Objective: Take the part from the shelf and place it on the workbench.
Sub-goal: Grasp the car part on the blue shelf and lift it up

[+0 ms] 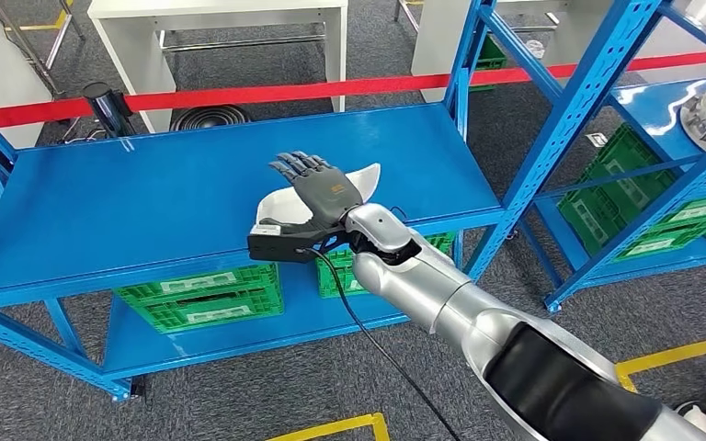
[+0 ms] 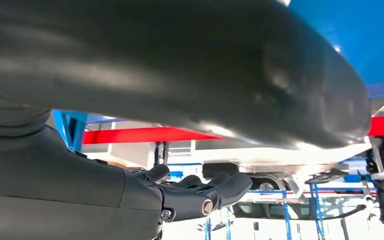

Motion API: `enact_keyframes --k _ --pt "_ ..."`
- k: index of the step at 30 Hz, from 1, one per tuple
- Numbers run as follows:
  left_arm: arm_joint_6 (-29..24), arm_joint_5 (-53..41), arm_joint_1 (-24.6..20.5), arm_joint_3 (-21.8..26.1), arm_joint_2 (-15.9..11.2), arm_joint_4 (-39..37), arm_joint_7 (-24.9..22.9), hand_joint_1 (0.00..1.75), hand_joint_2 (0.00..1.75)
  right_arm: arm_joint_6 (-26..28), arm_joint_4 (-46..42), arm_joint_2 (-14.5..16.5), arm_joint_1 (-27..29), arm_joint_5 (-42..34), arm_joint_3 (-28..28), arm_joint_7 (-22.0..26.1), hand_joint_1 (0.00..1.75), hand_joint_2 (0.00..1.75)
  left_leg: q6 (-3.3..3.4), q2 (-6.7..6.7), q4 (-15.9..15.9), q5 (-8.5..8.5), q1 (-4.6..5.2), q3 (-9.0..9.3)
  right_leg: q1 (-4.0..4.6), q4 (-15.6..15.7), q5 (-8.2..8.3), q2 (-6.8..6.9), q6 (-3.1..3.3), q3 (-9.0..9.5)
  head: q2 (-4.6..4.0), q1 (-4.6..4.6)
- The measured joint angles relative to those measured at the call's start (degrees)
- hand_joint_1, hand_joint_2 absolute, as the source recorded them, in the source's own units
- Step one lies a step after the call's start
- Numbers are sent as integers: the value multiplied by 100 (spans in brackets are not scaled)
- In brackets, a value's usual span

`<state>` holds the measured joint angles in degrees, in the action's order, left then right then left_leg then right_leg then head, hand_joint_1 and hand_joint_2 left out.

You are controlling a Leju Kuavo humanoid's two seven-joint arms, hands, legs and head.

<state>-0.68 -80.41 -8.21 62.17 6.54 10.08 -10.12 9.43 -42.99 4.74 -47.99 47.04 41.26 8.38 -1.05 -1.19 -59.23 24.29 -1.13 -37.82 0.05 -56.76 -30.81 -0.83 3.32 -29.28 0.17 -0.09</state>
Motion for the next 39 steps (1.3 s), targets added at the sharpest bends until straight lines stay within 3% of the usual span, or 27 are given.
enact_keyframes --k 4,6,17,20,22,24,27,28,29,31,32,34,38,39 --pt "0 0 -1 1 0 3 0 0 0 -14 -23 21 0 -21 3 -20 0 0 8 6 -3 -6 5 7 -18 10 1 -1 -205 3 -1 1" --pt "0 3 -1 1 -1 4 0 0 0 -26 -37 30 0 -25 5 -28 0 0 6 8 -3 -13 5 14 -21 8 2 -2 -260 6 -1 2" --pt "0 17 -11 -1 0 7 -2 0 0 -113 -64 129 1 -42 71 -31 0 0 -32 10 7 -35 -1 52 1 -48 -6 -3 -250 5 -1 2" --pt "0 16 -24 0 -5 9 -6 0 0 -144 -78 157 -2 -46 92 -33 0 0 5 11 13 -9 15 60 -25 -2 -1 -3 -289 20 0 4" --pt "0 15 -32 1 -2 11 -10 0 0 -175 -106 185 -11 -56 97 -33 0 0 55 28 126 -29 -23 137 -27 -16 -26 2 -335 37 0 3" --pt "0 15 -49 1 5 13 -13 0 0 -190 -127 201 -33 -67 105 -33 0 0 90 58 239 -62 -65 230 -29 -392 -211 15 -365 -139 0 -8" --pt "0 15 -79 1 4 13 -14 0 0 -196 -127 199 -14 -74 130 -39 0 0 92 75 252 -44 -70 258 -90 -1489 -605 29 -421 -801 0 -16" --pt "0 15 -79 1 4 13 -16 0 0 -196 -127 196 6 -75 134 -42 0 0 72 73 237 -27 -81 259 -118 -1625 -573 33 -443 -933 0 -17" --pt "0 15 -78 1 5 13 -22 0 0 -196 -127 193 20 -77 134 -43 0 0 41 71 213 -5 -99 261 -147 -1557 -435 40 -465 -964 0 -17" --pt "0 14 -81 1 3 14 -36 0 0 -196 -128 190 24 -77 134 -42 0 0 -53 70 123 67 -144 261 -207 -872 18 65 -521 -728 -1 -18" --pt "-1 13 -88 1 -3 17 -42 0 0 -196 -129 192 23 -76 137 -41 0 0 -113 67 67 108 -149 253 -216 -551 169 62 -532 -602 -1 -22" --pt "-4 10 -95 1 -10 25 -48 0 0 -196 -131 195 30 -77 144 -46 0 0 -222 56 19 152 -138 241 -206 -302 232 40 -485 -497 0 -25" --pt "-8 2 -98 0 4 25 -52 0 0 -195 -138 208 32 -77 172 -51 0 0 -345 76 -52 217 -158 225 -195 -316 222 13 -275 -471 0 -19" --pt "-8 -1 -102 0 5 25 -48 0 0 -195 -140 214 30 -77 185 -54 0 44 -348 90 -264 328 -154 128 -196 -304 219 17 -231 -441 0 -15"
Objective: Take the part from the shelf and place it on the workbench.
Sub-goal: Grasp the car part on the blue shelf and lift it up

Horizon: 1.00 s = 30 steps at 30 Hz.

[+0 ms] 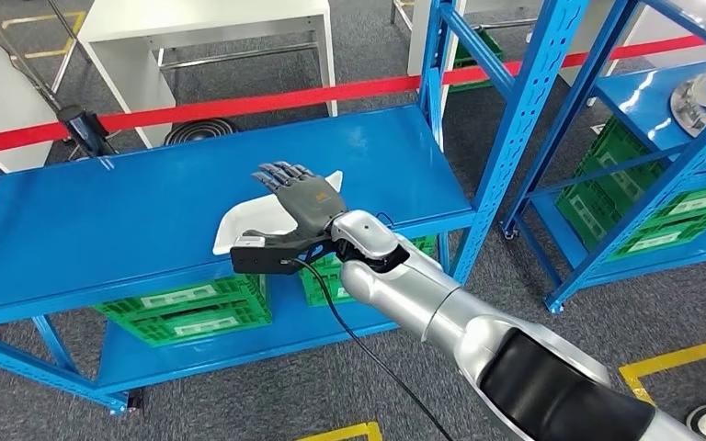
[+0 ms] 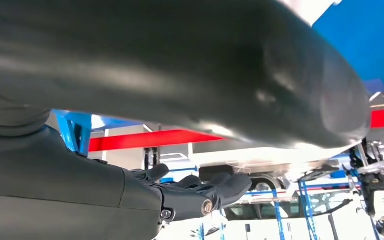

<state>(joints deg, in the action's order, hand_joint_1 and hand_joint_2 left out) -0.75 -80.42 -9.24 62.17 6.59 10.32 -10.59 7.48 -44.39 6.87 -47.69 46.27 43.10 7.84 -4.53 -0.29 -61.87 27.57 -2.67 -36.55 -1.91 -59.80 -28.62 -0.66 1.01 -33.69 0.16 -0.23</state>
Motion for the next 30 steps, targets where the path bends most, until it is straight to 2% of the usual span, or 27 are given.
enact_keyframes --k 3,4,5,6,7,8,9,10,11,15,18,20,22,24,26,28,29,30 --pt "-1 -4 2 0 -1 -1 26 0 0 -5 0 5 19 -2 37 -14 0 175 24 15 -1100 426 45 -562 46 6 -50 18 98 70 1 8" --pt "-2 -3 6 0 -1 -1 31 0 0 -10 0 6 32 -4 44 -16 0 175 38 15 -1308 439 56 -694 65 6 -73 18 118 94 0 7" --pt "-2 -1 8 -1 -1 -1 33 0 0 -16 0 9 42 -5 48 -17 0 175 58 15 -1300 340 65 -722 79 5 -98 15 127 123 1 7" --pt "-1 0 8 0 -1 -1 32 0 0 -21 0 16 48 -7 49 -16 0 175 82 15 -1069 145 73 -640 87 2 -128 9 125 159 0 6" --pt "-1 1 6 -1 -1 -1 32 0 0 -26 0 27 49 -8 50 -15 0 175 107 16 -685 -80 79 -485 90 -2 -164 2 110 197 0 6" --pt "-1 2 3 0 -1 -1 32 0 0 -31 0 38 45 -9 50 -15 0 175 127 15 -336 -233 93 -316 101 -12 -200 -6 84 222 0 10" --pt "-1 3 -5 0 1 -2 34 0 0 -39 0 50 41 -11 51 -14 0 175 149 13 -59 -302 105 -182 114 -23 -226 -14 55 226 0 14" --pt "-2 10 -12 -1 5 -2 36 0 0 -50 1 58 40 -17 54 -13 0 175 157 7 102 -313 109 -110 128 -35 -244 -20 29 219 1 13" --pt "-4 21 -17 -1 13 -3 37 0 0 -62 1 63 39 -29 58 -10 0 175 161 -2 149 -284 114 -83 142 -36 -234 -23 33 204 0 9" --pt "-36 68 -12 1 36 -5 -12 0 0 -90 4 74 21 -82 109 -4 0 0 183 -47 201 -277 109 -77 152 46 -179 -18 122 240 1 -18" --pt "-41 99 -12 1 37 -5 -22 0 0 -102 8 116 -2 -91 155 1 0 0 232 -59 201 -259 116 -73 150 123 -195 -15 129 288 0 -19" --pt "-41 107 -11 1 38 -5 -21 0 0 -103 10 145 -6 -92 183 9 0 0 256 -58 200 -257 119 -71 149 145 -192 -12 106 296 0 -18" --pt "-42 109 -10 2 38 -5 -21 0 0 -103 13 163 -7 -92 201 13 0 0 277 -59 191 -255 132 -74 142 169 -183 -7 33 304 -1 -18" --pt "-43 111 -7 3 35 -4 -23 0 0 -104 17 184 -9 -92 209 14 0 0 326 -61 175 -239 155 -77 114 201 -176 -1 -94 318 -1 -16" --pt "-43 114 -3 4 32 -3 -24 0 0 -108 22 212 -13 -92 222 14 0 0 381 -58 189 -228 167 -66 96 231 -175 1 -189 334 0 -15" --pt "-43 115 1 5 39 -3 -22 0 0 -111 27 237 -21 -92 239 15 0 0 427 -40 277 -258 138 -5 95 153 -220 11 -222 321 0 -20" --pt "-43 116 1 5 43 -3 -21 0 0 -113 31 245 -29 -93 245 17 0 0 450 -29 324 -277 122 28 97 -16 -310 18 -231 247 0 -23" --pt "-43 116 2 5 46 -3 -21 0 0 -114 37 249 -32 -93 250 19 0 0 467 -19 355 -287 109 52 95 -319 -457 25 -233 97 0 -27"
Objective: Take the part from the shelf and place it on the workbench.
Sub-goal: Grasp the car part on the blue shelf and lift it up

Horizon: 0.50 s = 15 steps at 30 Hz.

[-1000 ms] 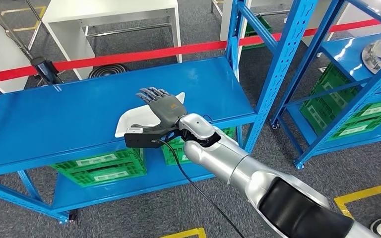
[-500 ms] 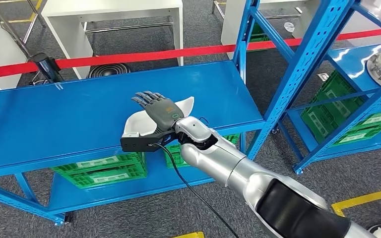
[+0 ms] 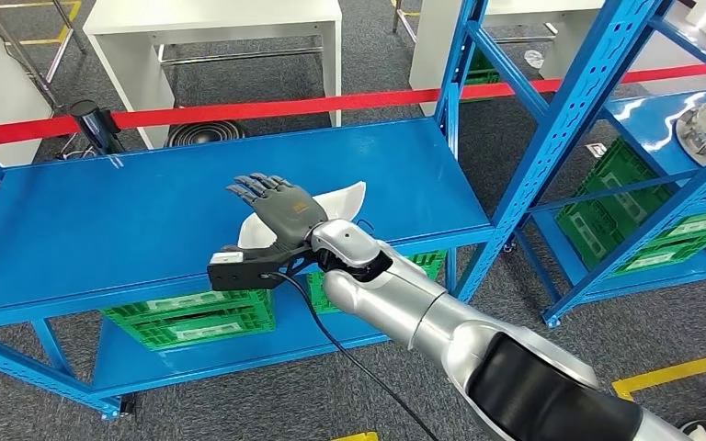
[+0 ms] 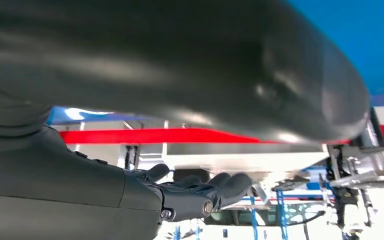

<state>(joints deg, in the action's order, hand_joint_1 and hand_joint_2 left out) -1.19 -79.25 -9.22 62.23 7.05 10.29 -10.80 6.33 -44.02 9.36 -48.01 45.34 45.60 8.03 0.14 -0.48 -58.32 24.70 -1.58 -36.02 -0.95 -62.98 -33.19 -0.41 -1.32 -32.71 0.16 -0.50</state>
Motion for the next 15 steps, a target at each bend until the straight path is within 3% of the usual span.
enact_keyframes --k 2,3,4,5,7,8,9,12,14,15 --pt "-2 0 2 0 1 0 1 0 0 -3 22 1 9 1 16 0 0 0 11 9 7 6 4 10 -1 -775 -330 4 -4 -443 0 -3" --pt "-4 0 6 0 0 0 1 0 0 -7 36 -2 23 1 30 -1 0 0 7 10 3 13 5 12 -5 -1053 -393 4 -6 -624 0 -3" --pt "-5 0 10 1 0 0 1 0 0 -10 47 -4 34 1 43 -1 0 0 -6 9 -5 22 2 15 -12 -1121 -333 6 -6 -705 0 -3" --pt "-7 0 12 1 2 0 1 0 0 -13 54 -5 39 1 55 -1 0 0 -27 6 -22 36 -5 20 -19 -955 -157 10 -3 -668 0 -3" --pt "-8 0 14 2 10 0 1 0 0 -15 57 -5 34 1 73 2 0 0 -94 -3 -72 78 -20 29 -31 -226 281 23 14 -370 0 -2" --pt "-9 0 13 2 13 0 1 0 0 -16 57 -3 30 0 82 2 0 0 -141 -9 -99 99 -15 29 -25 82 422 24 38 -244 1 -3" --pt "-11 0 13 2 13 1 1 0 0 -18 57 -1 30 0 90 1 0 0 -189 -13 -108 109 -9 30 -16 257 483 21 68 -177 1 -1" --pt "-18 0 16 4 14 1 3 0 0 -31 59 10 25 1 104 1 0 0 -323 -14 -60 100 -14 48 6 325 503 -4 194 -167 0 5" --pt "-21 0 14 4 18 0 10 0 0 -47 59 23 0 0 119 2 0 0 -374 4 -215 210 -23 -15 -9 367 518 -5 280 -126 1 11" --pt "-25 0 12 4 18 1 14 0 0 -56 60 31 -10 -1 127 2 0 44 -388 14 -459 342 -22 -126 -17 385 521 -2 314 -101 1 16"
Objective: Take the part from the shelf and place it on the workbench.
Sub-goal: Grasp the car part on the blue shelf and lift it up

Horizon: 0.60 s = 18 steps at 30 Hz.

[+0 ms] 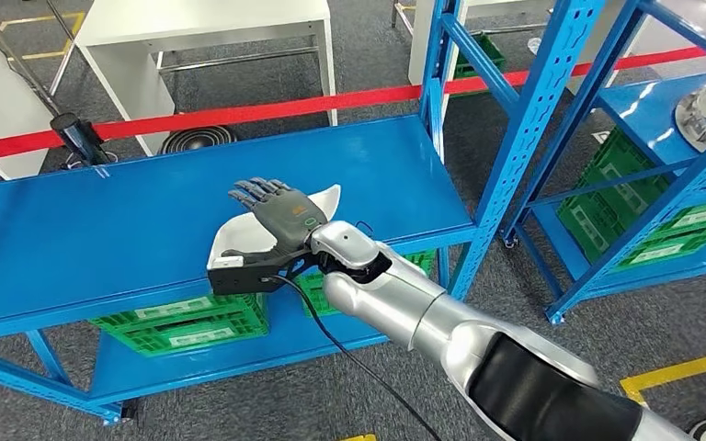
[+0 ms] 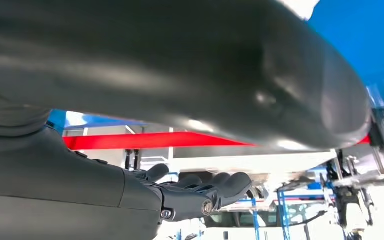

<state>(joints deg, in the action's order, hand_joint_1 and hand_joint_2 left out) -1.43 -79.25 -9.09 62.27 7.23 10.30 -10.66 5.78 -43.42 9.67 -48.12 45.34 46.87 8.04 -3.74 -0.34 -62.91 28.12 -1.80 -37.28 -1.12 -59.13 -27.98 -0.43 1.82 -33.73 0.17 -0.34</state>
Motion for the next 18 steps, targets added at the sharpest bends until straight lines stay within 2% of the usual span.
enact_keyframes --k 2,3,4,5,7,9,10,11,14,18 --pt "-10 -1 3 -1 -4 1 5 0 0 -11 7 8 -2 -3 16 -1 0 131 -11 8 -736 316 11 -347 13 4 -20 6 46 29 -1 5" --pt "-15 -1 8 -1 -7 1 9 0 0 -14 15 10 5 -7 23 -3 0 175 -13 8 -1041 401 14 -507 20 2 -32 8 60 41 -1 6" --pt "-18 -2 11 -1 -8 1 15 0 0 -15 23 10 10 -12 32 -5 0 175 -9 8 -1172 387 15 -589 26 -1 -47 6 70 54 -1 6" --pt "-19 -2 13 0 -8 1 26 0 0 -16 31 10 13 -19 42 -8 0 175 -2 9 -1084 272 15 -563 29 -5 -64 3 73 72 0 6" --pt "-19 -3 7 -1 -10 1 48 0 0 -16 39 11 13 -27 56 -8 0 175 20 14 -407 -108 14 -258 27 -17 -116 -3 49 126 0 6" --pt "-19 -4 -5 -1 -10 1 60 0 0 -16 43 12 4 -34 62 -7 0 175 50 17 191 -290 31 47 51 -35 -163 -10 -5 146 0 10" --pt "-19 -4 -9 -1 -2 -1 62 0 0 -16 44 12 3 -36 66 -7 0 175 60 15 318 -291 31 111 70 -43 -174 -13 -16 143 0 9" --pt "-19 -4 -11 -1 6 -2 62 0 0 -16 46 12 3 -38 69 -7 0 175 67 7 350 -280 33 132 89 -45 -174 -12 7 136 0 3" --pt "-19 -4 -2 0 20 -4 61 0 0 -16 48 12 6 -43 78 -7 0 175 93 -15 368 -279 25 128 107 3 -154 3 123 165 -1 -20" --pt "-19 -4 -6 0 21 -5 63 0 0 -16 48 12 5 -44 83 -7 0 175 159 -20 367 -257 41 132 103 73 -139 10 114 203 -1 -20"
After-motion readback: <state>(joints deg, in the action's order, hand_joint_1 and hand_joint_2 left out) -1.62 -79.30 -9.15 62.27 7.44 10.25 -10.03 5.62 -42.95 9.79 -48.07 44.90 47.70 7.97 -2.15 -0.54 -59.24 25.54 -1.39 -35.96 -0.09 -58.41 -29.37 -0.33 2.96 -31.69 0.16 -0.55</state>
